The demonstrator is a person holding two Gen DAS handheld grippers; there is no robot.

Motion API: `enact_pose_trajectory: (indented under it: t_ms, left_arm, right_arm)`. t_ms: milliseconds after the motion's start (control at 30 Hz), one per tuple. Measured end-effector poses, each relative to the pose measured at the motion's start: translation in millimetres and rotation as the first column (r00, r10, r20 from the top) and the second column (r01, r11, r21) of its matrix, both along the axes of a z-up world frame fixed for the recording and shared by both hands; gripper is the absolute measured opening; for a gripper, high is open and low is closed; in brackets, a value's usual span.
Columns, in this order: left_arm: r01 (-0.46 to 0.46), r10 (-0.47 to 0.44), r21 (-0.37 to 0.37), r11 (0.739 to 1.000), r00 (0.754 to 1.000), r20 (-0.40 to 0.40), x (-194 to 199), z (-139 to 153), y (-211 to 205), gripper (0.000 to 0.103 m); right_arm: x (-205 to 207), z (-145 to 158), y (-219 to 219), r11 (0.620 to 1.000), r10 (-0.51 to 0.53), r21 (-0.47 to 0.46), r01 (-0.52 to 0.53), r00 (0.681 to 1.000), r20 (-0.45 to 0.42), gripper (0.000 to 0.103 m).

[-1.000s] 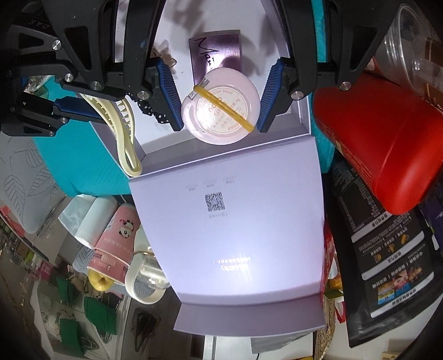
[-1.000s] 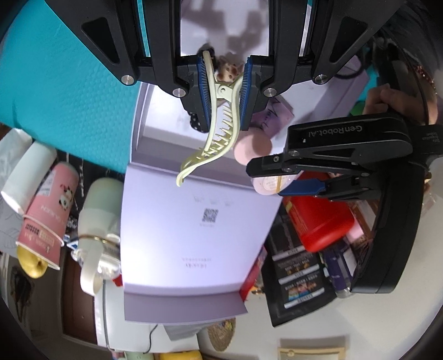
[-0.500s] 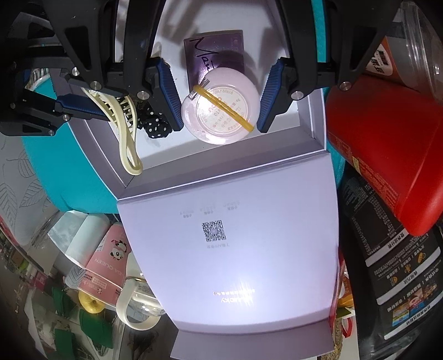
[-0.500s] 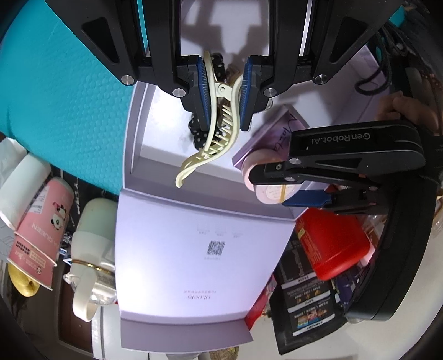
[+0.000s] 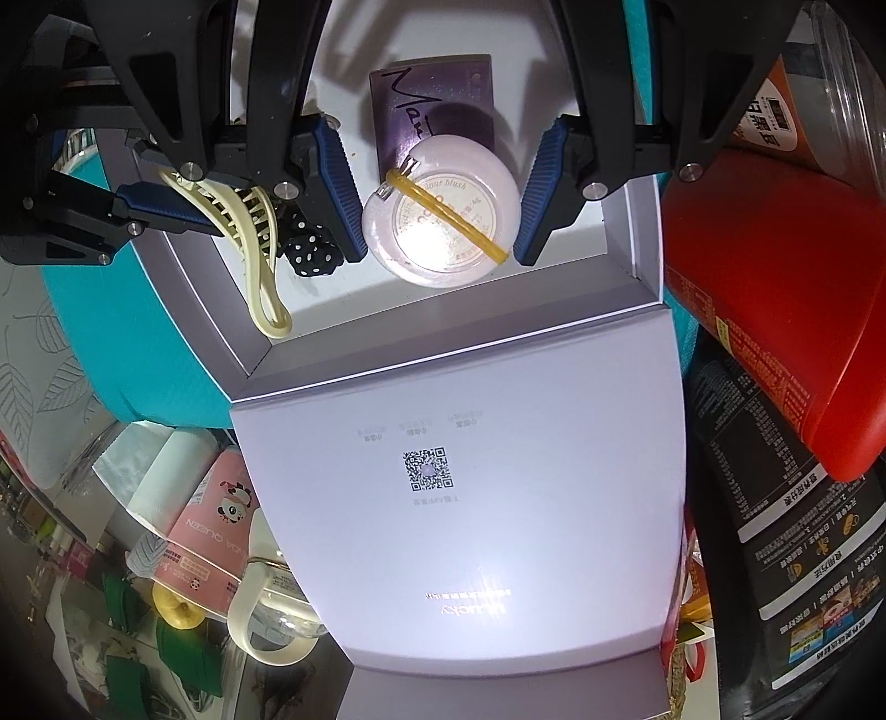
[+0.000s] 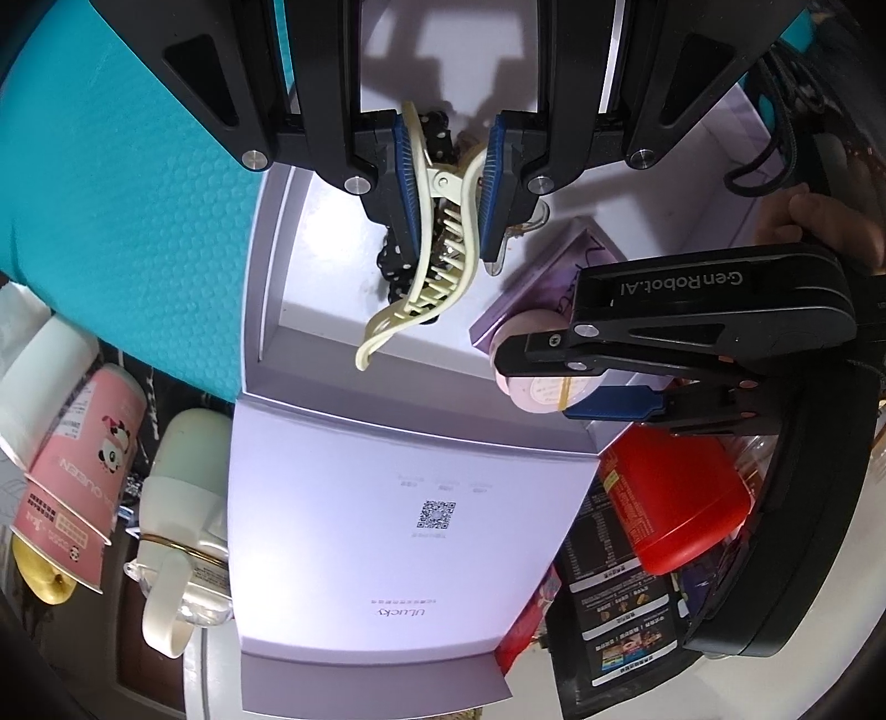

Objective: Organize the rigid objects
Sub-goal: 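Lower the white compact and cream claw clip into the box and open both grippers, then withdraw both tools from the box toward the clear claw clip and gold box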

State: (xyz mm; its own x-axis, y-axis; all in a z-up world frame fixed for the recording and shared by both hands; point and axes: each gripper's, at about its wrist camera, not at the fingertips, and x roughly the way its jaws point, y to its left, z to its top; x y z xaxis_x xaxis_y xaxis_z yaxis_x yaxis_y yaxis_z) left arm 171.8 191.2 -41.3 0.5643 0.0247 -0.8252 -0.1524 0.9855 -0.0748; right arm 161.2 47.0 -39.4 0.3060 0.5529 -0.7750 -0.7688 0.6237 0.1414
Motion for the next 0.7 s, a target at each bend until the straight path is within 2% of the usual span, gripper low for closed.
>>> enact_pose_trajectory:
  t_ms: [67, 100, 133, 167, 533, 567, 633, 700]
  left_arm:
    - [0.001, -0.001, -0.002, 1.000, 1.000, -0.007, 1, -1, 0, 0.054]
    - [0.004, -0.004, -0.001, 1.000, 1.000, -0.009, 2, -1, 0, 0.054]
    - [0.007, -0.007, 0.001, 1.000, 1.000, -0.011, 2, -1, -1, 0.054]
    - [0.006, -0.006, 0.003, 1.000, 1.000, -0.016, 4, -1, -2, 0.054]
    - [-0.012, 0.011, -0.021, 1.000, 0.999, -0.041, 2, 3, -1, 0.055]
    - [-0.011, 0.010, -0.016, 1.000, 0.999, -0.041, 2, 4, -2, 0.058]
    - [-0.011, 0.011, -0.013, 1.000, 0.999, -0.032, 1, 7, -4, 0.074]
    - [-0.014, 0.014, -0.015, 1.000, 1.000, -0.018, -3, 12, -4, 0.078]
  right_arm:
    - [-1, 0, 1, 1.000, 0.000, -0.003, 0.000, 1.000, 0.001, 0.024]
    - [-1, 1, 1, 1.000, -0.002, -0.003, 0.002, 1.000, 0.003, 0.028]
    - [-2, 1, 1, 1.000, -0.005, -0.003, 0.005, 1.000, 0.006, 0.038]
    - [-2, 1, 0, 1.000, -0.006, -0.005, 0.007, 1.000, 0.009, 0.042]
    - [-9, 12, -2, 1.000, -0.005, 0.002, 0.005, 0.999, 0.041, 0.042]
    - [-10, 13, -3, 1.000, -0.007, 0.005, 0.007, 0.999, 0.041, 0.042]
    - [-11, 15, -4, 1.000, -0.011, 0.009, 0.011, 0.999, 0.041, 0.042]
    - [-13, 19, -6, 1.000, -0.015, 0.016, 0.014, 0.999, 0.047, 0.042]
